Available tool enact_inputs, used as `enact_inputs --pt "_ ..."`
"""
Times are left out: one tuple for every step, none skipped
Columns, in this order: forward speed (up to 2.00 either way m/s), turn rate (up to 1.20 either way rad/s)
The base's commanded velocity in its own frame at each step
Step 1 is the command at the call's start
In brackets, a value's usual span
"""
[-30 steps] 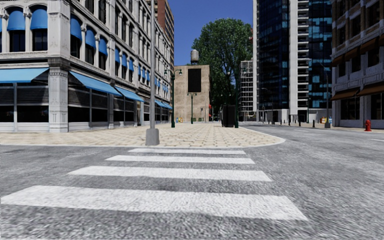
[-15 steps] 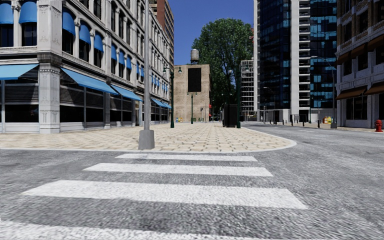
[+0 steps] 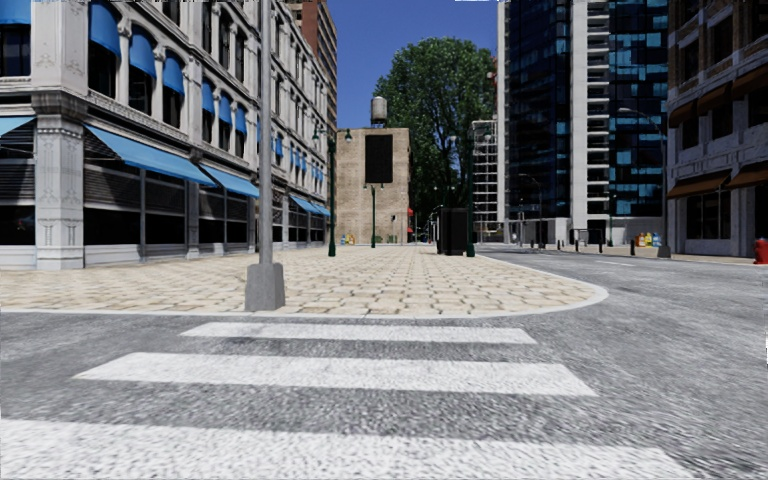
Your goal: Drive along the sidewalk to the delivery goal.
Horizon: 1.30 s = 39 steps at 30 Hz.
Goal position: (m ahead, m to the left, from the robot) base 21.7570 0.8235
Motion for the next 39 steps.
enact_inputs --pt "1.55 -0.73" --pt "1.55 -0.03" --pt "1.55 -0.01" --pt "1.55 -0.01" --pt "1.55 0.0" --pt "1.55 0.0" --pt "1.55 0.0" --pt "1.55 0.0" --pt "1.55 0.0" --pt "1.55 0.0" --pt "1.55 0.0" --pt "1.55 0.0" --pt "1.55 0.0" --pt "1.55 0.0" --pt "1.55 0.0" --pt "1.55 0.0" --pt "1.55 0.0" --pt "1.55 0.0" --pt "1.55 0.0" --pt "1.55 0.0" --pt "1.55 0.0" --pt "1.55 0.0" --pt "1.55 0.0" --pt "1.55 0.0" --pt "1.55 0.0" --pt "1.55 0.0" --pt "1.55 0.0" --pt "1.55 0.0" --pt "1.55 0.0" --pt "1.55 0.0" --pt "1.55 0.0" --pt "1.55 0.0" --pt "1.55 0.0" --pt "1.55 0.0" --pt "1.55 0.0" --pt "1.55 0.0" --pt "1.55 0.0" --pt "1.55 0.0" --pt "1.55 0.0"
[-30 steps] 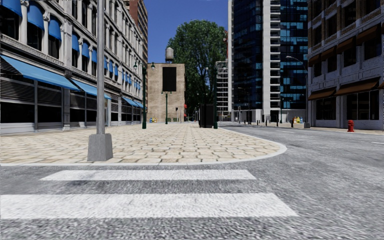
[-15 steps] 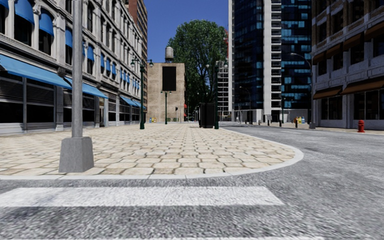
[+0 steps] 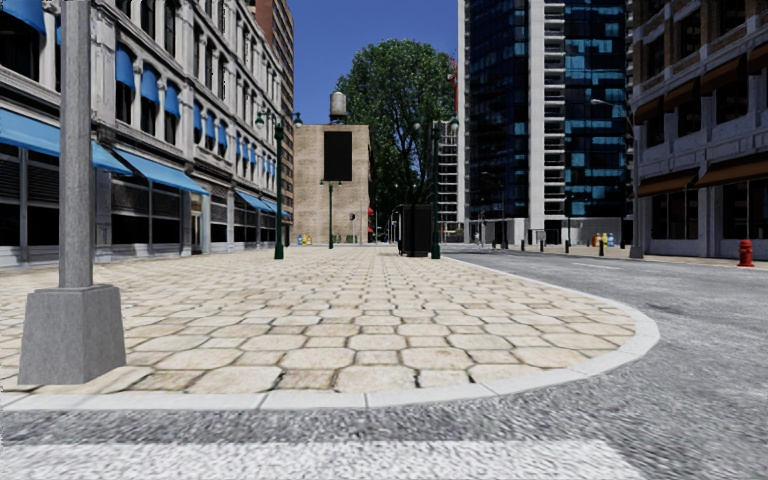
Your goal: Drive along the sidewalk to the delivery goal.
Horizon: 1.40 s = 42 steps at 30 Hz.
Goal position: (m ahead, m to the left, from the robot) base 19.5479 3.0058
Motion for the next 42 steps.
enact_inputs --pt "1.55 0.0" --pt "1.55 0.0" --pt "1.55 0.0" --pt "1.55 0.0" --pt "1.55 0.0" --pt "1.55 0.0" --pt "1.55 0.0" --pt "1.55 0.0" --pt "1.55 0.0" --pt "1.55 0.0" --pt "1.55 0.0" --pt "1.55 0.0" --pt "1.55 0.0" --pt "1.55 0.0" --pt "1.55 0.0" --pt "1.55 0.0" --pt "1.55 0.0" --pt "1.55 0.0" --pt "1.55 0.0" --pt "1.55 0.0" --pt "1.56 0.0" --pt "1.56 0.0" --pt "1.56 0.0" --pt "1.56 0.0" --pt "1.56 0.0" --pt "1.56 0.0" --pt "1.56 0.0" --pt "1.56 0.0" --pt "1.56 0.0" --pt "1.56 0.0" --pt "1.56 0.0" --pt "1.57 0.0" --pt "1.57 0.0" --pt "1.57 0.0" --pt "1.57 0.0" --pt "1.57 0.0" --pt "1.58 0.0" --pt "1.58 0.0" --pt "1.58 0.0" --pt "1.58 0.0" --pt "1.58 0.0" --pt "1.58 0.0"
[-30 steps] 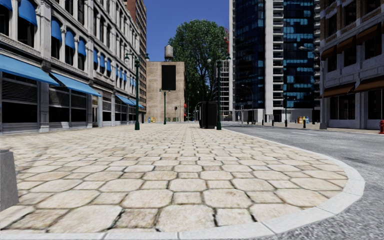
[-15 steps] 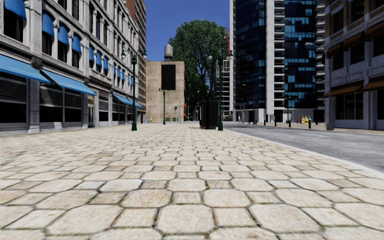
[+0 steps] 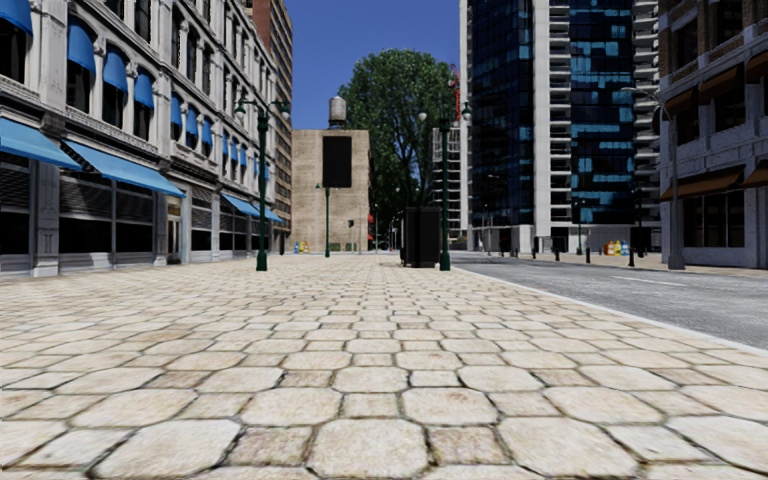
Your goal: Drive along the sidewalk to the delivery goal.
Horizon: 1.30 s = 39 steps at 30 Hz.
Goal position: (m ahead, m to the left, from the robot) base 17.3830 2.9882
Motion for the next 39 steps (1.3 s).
enact_inputs --pt "1.58 0.0" --pt "1.58 0.0" --pt "1.58 0.0" --pt "1.58 0.0" --pt "1.58 0.0" --pt "1.58 0.0" --pt "1.58 0.0" --pt "1.58 0.0" --pt "1.58 0.0" --pt "1.58 0.0" --pt "1.58 0.0" --pt "1.58 0.0" --pt "1.58 0.0" --pt "1.58 0.0" --pt "1.58 0.0" --pt "1.58 0.0" --pt "1.58 0.0" --pt "1.58 0.0" --pt "1.58 0.0" --pt "1.58 0.0" --pt "1.58 0.0" --pt "1.58 0.0" --pt "1.58 0.0" --pt "1.58 0.0" --pt "1.58 0.0" --pt "1.58 0.0" --pt "1.58 0.0" --pt "1.58 0.0" --pt "1.58 0.0" --pt "1.58 0.0" --pt "1.58 0.0" --pt "1.58 0.0" --pt "1.58 0.06" --pt "1.58 0.07" --pt "1.58 0.07" --pt "1.58 0.08" --pt "1.58 0.08" --pt "1.58 0.22" --pt "1.58 0.42"
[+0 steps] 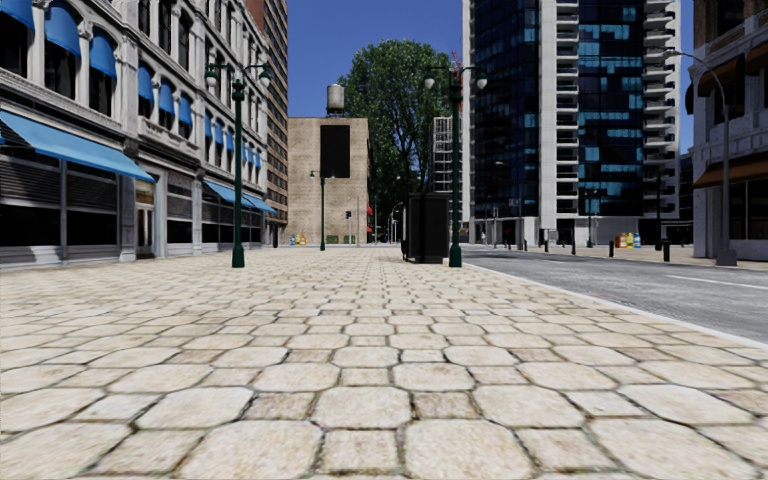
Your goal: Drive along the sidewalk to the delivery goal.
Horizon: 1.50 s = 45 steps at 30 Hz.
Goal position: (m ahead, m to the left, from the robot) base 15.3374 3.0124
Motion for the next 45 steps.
enact_inputs --pt "1.58 0.64" --pt "1.58 0.72" --pt "1.58 0.74" --pt "1.58 0.74" --pt "1.58 0.32" --pt "1.58 0.09" --pt "1.58 0.0" --pt "1.58 0.0" --pt "1.58 0.0" --pt "1.58 0.0" --pt "1.58 0.0" --pt "1.58 0.0" --pt "1.58 0.0" --pt "1.58 0.0" --pt "1.58 0.0" --pt "1.58 0.0" --pt "1.58 0.0" --pt "1.58 0.0" --pt "1.58 0.0" --pt "1.58 0.0" --pt "1.58 0.0" --pt "1.58 0.0" --pt "1.58 0.0" --pt "1.58 0.11" --pt "1.58 0.11" --pt "1.58 0.54" --pt "1.58 0.75" --pt "1.58 0.84" --pt "1.58 0.85" --pt "1.58 0.85" --pt "1.58 0.41" --pt "1.59 0.17" --pt "1.59 0.01" --pt "1.59 0.0" --pt "1.59 0.0" --pt "1.59 0.0" --pt "1.59 0.0" --pt "1.59 0.0" --pt "1.59 0.0" --pt "1.59 0.0" --pt "1.59 0.0" --pt "1.59 0.0" --pt "1.59 0.0" --pt "1.59 0.0" --pt "1.59 0.0"
